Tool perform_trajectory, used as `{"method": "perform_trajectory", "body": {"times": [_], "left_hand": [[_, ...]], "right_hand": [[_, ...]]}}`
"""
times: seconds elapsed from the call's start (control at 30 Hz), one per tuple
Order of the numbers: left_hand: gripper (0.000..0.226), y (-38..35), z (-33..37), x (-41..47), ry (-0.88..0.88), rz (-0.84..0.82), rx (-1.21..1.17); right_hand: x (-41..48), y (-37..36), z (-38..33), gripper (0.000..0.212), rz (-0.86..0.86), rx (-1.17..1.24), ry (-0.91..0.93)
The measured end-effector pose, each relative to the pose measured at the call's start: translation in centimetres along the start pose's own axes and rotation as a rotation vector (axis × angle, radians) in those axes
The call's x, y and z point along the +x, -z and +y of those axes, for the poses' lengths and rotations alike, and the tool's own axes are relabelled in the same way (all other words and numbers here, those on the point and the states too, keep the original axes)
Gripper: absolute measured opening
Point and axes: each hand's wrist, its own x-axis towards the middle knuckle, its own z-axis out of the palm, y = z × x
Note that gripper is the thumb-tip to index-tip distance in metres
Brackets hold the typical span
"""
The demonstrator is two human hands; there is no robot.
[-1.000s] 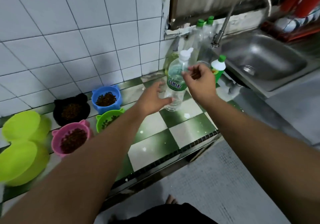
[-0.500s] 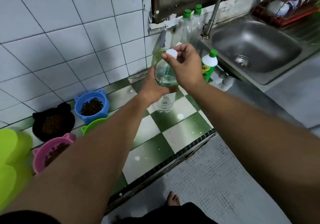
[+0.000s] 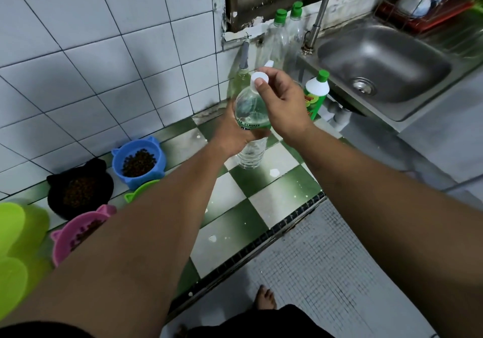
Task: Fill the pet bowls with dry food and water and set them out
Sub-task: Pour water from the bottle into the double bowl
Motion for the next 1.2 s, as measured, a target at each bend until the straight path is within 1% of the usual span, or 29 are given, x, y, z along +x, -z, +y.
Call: {"method": "perform_trajectory", "body": {"times": [0.13, 0.3, 0.4, 0.53, 0.63, 0.73, 0.8, 0.87, 1.0, 1.1, 1.2], "left_hand": [[0.107, -0.1, 0.1, -0.4, -0.011, -0.006, 0.014], [0.106, -0.1, 0.2, -0.8, 0.015, 0.025, -0.038], [0.101, -0.3, 0.0, -1.2, 0.045, 0.066, -0.074], [0.099, -0.4, 0.0, -1.6, 0.065, 0.059, -0.089], [0.097, -0.4, 0.1, -1.9, 0.071, 0.052, -0.069], [0.092, -0.4, 0.1, -2.0, 0.079, 0.049, -0.075], [0.090, -0.4, 0.2, -2.1, 0.084, 0.042, -0.070], [0.095, -0.3, 0.3, -2.1, 0.085, 0.037, -0.068], [0.098, -0.3, 0.4, -2.2, 0.096, 0.026, -0.060], [0.097, -0.3, 0.4, -2.3, 0.094, 0.030, -0.041], [0.098, -0.3, 0.3, -2.2, 0.098, 0.033, -0.031]], "right_hand": [[-0.3, -0.1, 0.0, 0.045, 0.050, 0.027, 0.000], [-0.1, -0.3, -0.4, 0.036, 0.065, 0.009, 0.008], [0.0, -0.1, -0.3, 0.032, 0.032, 0.009, 0.008], [0.3, 0.4, -0.2, 0.019, -0.043, 0.034, -0.031], [0.6, 0.7, -0.3, 0.020, -0.096, 0.048, -0.063], [0.7, 0.7, -0.5, 0.035, -0.107, -0.056, -0.019], [1.1, 0.8, -0.7, 0.032, -0.071, -0.168, 0.033], [1.8, 1.0, -1.2, 0.026, -0.063, -0.256, 0.076], [2.5, 1.6, -1.7, 0.035, -0.126, -0.343, 0.119], [2.2, 1.9, -1.3, 0.036, -0.104, -0.277, 0.140], [1.8, 2.5, 0.0, 0.029, 0.033, -0.118, 0.135]]}}
